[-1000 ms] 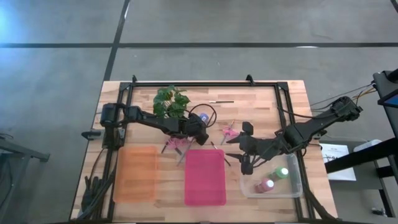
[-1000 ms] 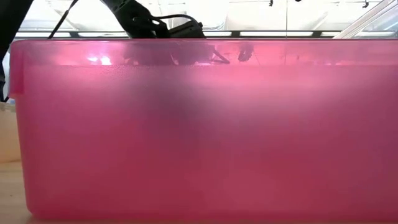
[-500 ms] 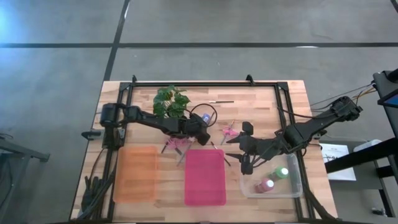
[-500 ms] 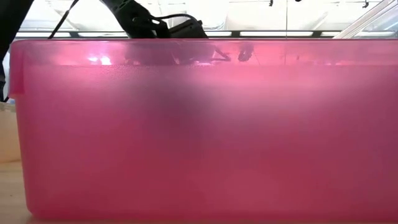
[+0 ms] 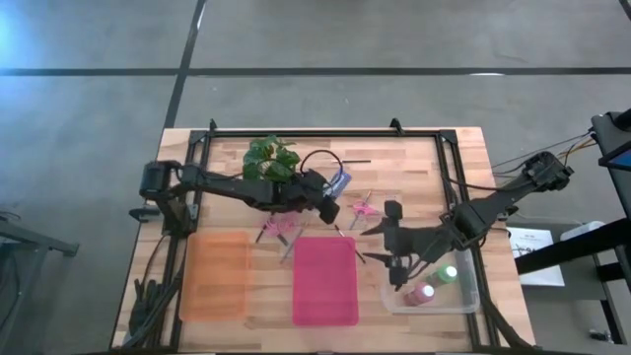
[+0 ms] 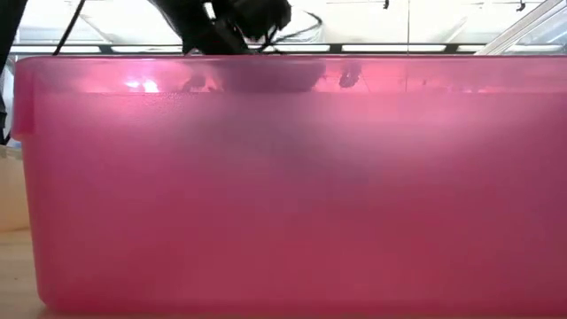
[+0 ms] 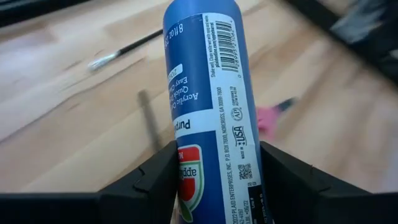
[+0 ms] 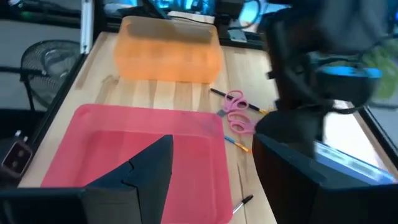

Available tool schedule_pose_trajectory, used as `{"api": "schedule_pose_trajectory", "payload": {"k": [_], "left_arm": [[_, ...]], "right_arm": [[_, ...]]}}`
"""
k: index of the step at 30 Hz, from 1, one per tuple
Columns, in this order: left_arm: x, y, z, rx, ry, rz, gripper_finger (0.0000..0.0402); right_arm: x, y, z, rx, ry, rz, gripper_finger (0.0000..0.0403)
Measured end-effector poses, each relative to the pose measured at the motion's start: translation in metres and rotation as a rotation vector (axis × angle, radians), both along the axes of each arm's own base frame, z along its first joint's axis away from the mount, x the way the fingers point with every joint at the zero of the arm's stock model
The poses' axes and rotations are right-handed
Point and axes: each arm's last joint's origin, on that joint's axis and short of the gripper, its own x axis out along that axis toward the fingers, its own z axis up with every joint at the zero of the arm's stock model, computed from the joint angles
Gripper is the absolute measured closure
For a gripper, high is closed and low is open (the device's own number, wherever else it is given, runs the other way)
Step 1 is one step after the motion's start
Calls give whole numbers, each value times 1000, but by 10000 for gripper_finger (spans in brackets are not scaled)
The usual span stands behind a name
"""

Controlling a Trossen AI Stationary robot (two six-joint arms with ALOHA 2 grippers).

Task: Pick & Place Paint Supplies
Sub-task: Put the purple paint bottle into the transparent bin

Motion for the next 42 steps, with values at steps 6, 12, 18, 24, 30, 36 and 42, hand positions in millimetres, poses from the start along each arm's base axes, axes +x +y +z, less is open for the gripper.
{"api": "schedule_pose_trajectory", "payload": {"k": [6,12,18,24,30,36,42], "left_arm": [[-7,-3,43,-44,-177,-103,199],[-16,-8,70,-153,-295,-203,199],[-18,-10,78,-248,-346,-252,199],[-16,-12,81,-292,-389,-281,199],[-14,-13,87,-311,-447,-328,199],[-14,-17,87,-316,-447,-344,199],[-14,-17,87,-313,-446,-347,199]], "right_arm": [[-6,10,-4,-81,21,84,186],[-5,24,-25,-304,113,226,186],[7,41,-47,-714,129,82,186],[24,64,-74,-1120,160,-6,186],[45,79,-86,-1242,156,-36,186],[54,81,-83,-1275,140,-45,186],[47,79,-72,-1237,106,-61,186]]}}
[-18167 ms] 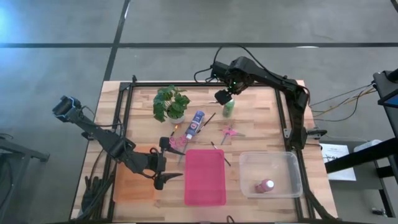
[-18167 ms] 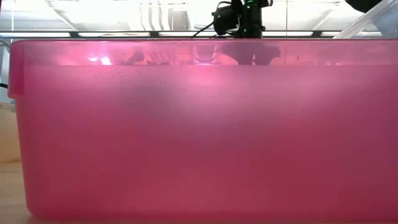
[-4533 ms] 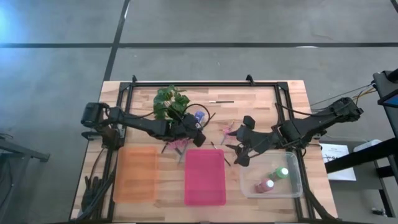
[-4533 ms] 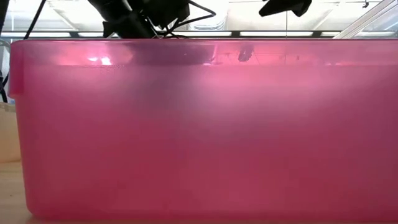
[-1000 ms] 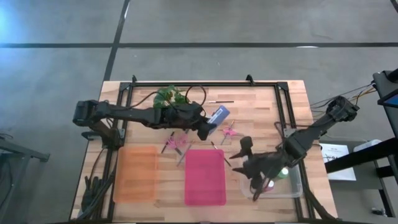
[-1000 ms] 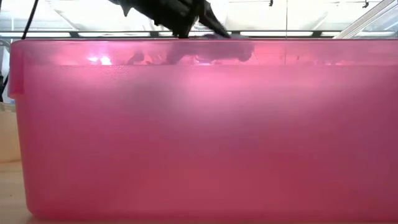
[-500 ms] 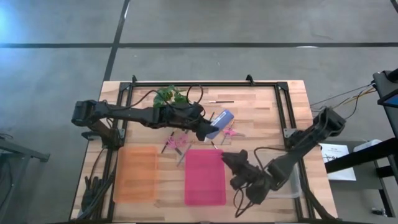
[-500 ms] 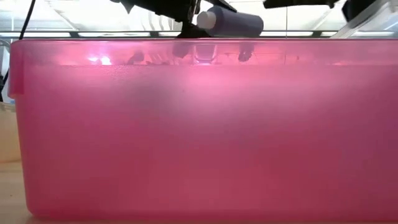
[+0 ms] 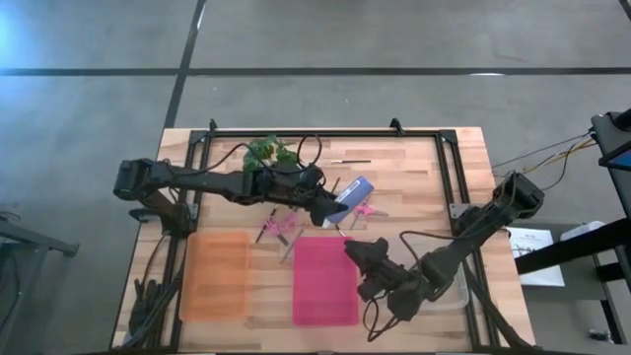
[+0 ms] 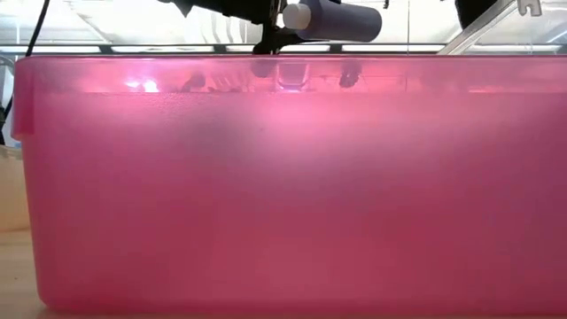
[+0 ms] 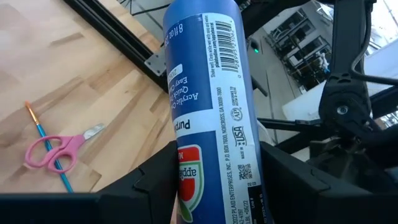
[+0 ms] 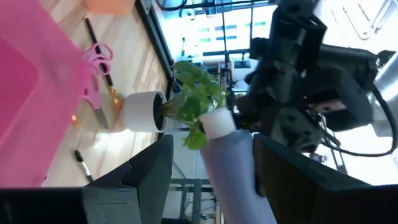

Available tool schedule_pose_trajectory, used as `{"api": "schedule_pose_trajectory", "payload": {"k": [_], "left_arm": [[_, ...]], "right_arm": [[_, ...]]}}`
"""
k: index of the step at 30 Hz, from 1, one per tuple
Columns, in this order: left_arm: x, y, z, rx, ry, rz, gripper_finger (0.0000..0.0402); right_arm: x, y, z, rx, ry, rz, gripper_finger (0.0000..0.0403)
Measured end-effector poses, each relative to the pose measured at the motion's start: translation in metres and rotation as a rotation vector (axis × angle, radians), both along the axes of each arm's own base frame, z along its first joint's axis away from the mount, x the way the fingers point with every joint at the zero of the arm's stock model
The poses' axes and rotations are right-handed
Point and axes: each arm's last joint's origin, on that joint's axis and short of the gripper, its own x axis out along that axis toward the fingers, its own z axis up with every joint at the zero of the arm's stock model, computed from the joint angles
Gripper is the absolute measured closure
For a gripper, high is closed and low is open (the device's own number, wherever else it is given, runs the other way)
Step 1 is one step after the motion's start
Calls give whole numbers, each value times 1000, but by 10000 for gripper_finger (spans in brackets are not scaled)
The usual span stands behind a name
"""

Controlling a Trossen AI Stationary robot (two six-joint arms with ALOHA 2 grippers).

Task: Pick & Place Paint Supplies
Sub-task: Put the purple paint bottle into the transparent bin

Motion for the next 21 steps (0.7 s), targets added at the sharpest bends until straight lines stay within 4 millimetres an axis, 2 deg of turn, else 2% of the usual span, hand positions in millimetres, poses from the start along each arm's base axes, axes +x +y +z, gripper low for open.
{"api": "schedule_pose_trajectory", "payload": {"k": [6,12,21], "left_arm": [[0,-1,0,-1,-4,-3,199],[2,-7,6,-24,-64,-39,199],[2,-18,11,-54,-111,-63,199]], "right_arm": [[-8,6,4,-2,-9,20,186],[-6,7,3,-42,20,39,186],[0,13,17,-75,-9,104,186]]}}
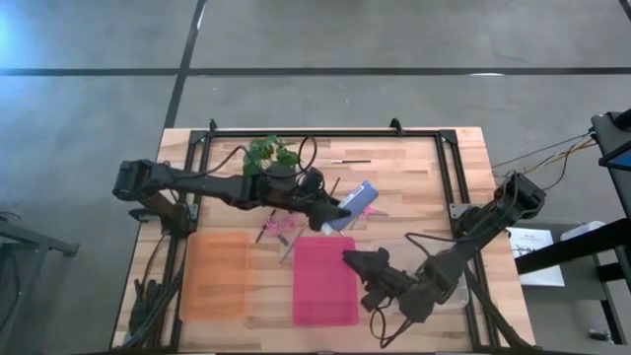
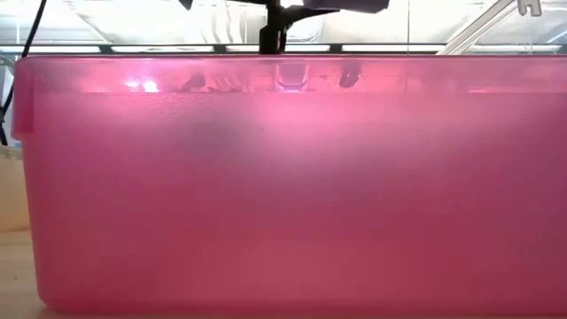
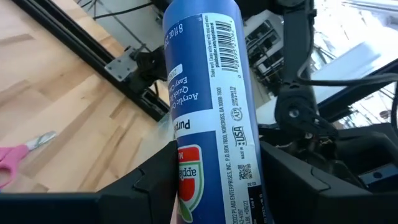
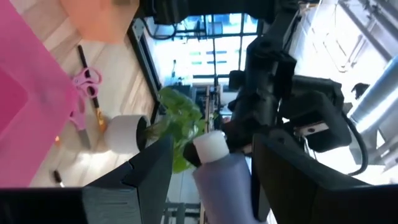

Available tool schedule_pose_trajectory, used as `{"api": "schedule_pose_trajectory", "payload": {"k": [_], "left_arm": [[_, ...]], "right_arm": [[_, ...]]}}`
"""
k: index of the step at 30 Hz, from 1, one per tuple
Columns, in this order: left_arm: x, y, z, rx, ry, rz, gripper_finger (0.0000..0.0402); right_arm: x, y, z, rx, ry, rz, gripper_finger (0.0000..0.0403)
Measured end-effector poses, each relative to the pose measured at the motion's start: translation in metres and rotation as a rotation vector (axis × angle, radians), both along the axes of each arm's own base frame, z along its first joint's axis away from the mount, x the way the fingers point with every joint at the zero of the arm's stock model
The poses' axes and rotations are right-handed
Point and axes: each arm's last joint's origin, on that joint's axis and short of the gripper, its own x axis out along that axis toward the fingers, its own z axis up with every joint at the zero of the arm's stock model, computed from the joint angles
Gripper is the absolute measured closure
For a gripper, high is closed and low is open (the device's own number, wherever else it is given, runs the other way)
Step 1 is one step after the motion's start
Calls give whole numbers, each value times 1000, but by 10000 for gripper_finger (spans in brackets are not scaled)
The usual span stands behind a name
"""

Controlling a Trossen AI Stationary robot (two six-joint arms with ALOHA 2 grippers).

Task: Pick & Place Paint Supplies
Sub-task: Put the purple paint bottle into the transparent bin

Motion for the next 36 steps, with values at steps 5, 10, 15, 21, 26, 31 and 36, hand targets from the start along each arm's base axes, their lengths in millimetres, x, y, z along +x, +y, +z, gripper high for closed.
{"api": "schedule_pose_trajectory", "payload": {"k": [5,10,15,21,26,31,36], "left_arm": [[0,-7,3,-25,-28,-16,199],[7,-10,2,-71,-80,-11,199],[16,-11,-7,-121,-100,-8,199],[22,-12,-14,-140,-120,-8,199],[22,-15,-14,-141,-124,-11,199],[22,-20,-12,-141,-151,-5,199],[22,-22,-11,-141,-151,-6,199]], "right_arm": [[1,1,2,-12,4,30,186],[4,-1,5,-24,-3,46,186],[5,-1,6,-41,4,52,186],[4,-1,6,-54,6,42,186],[5,-2,6,-60,8,35,186],[8,-6,6,-61,9,20,186],[11,-11,5,-68,15,4,186]]}}
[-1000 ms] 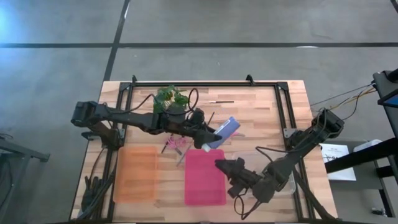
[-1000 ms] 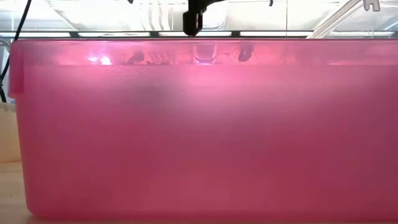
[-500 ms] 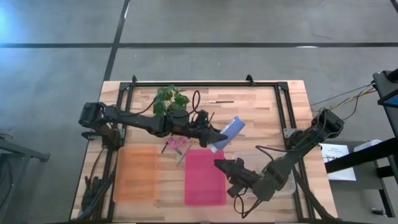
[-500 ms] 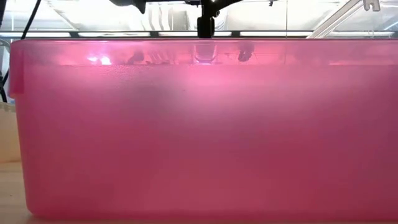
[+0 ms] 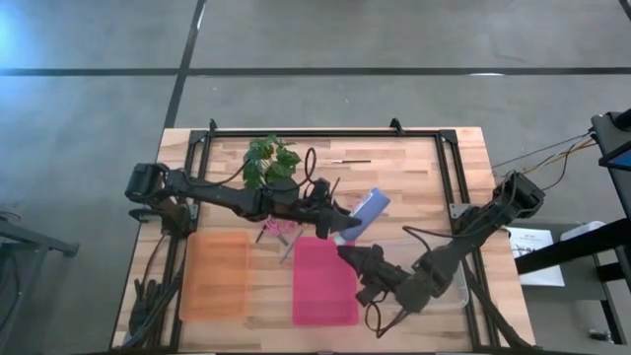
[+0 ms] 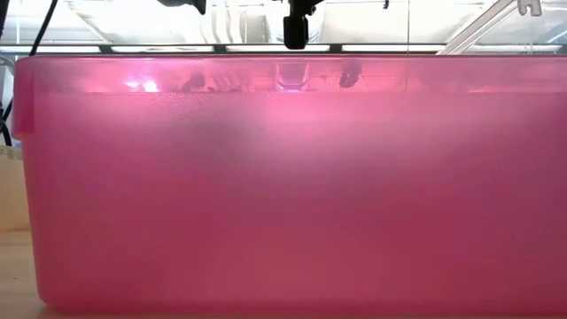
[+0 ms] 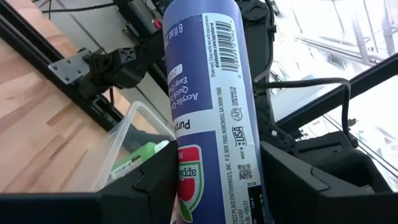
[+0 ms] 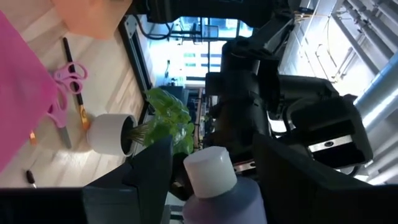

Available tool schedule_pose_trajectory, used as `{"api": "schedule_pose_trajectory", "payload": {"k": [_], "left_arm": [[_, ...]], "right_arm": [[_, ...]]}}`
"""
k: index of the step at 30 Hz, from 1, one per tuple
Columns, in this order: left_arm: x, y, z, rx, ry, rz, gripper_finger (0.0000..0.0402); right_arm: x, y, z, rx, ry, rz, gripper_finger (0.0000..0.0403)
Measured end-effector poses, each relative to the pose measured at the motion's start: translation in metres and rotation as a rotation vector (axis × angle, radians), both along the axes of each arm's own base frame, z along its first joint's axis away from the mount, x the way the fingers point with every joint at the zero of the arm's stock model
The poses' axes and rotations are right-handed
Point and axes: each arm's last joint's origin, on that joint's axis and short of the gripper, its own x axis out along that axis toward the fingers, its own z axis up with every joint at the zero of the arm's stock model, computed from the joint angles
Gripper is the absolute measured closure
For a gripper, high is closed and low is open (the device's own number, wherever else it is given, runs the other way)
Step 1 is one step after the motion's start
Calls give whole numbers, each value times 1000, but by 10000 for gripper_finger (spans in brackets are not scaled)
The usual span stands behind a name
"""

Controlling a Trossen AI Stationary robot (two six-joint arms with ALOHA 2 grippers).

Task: Pick & Place Paint Supplies
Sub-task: Put the purple paint bottle into the transparent bin

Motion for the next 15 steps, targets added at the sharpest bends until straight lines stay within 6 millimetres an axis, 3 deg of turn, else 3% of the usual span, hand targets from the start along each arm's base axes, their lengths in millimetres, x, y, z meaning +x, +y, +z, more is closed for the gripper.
{"api": "schedule_pose_trajectory", "payload": {"k": [15], "left_arm": [[-1,-10,0,9,-2,-16,199]], "right_arm": [[6,-10,-1,-31,20,-28,186]]}}
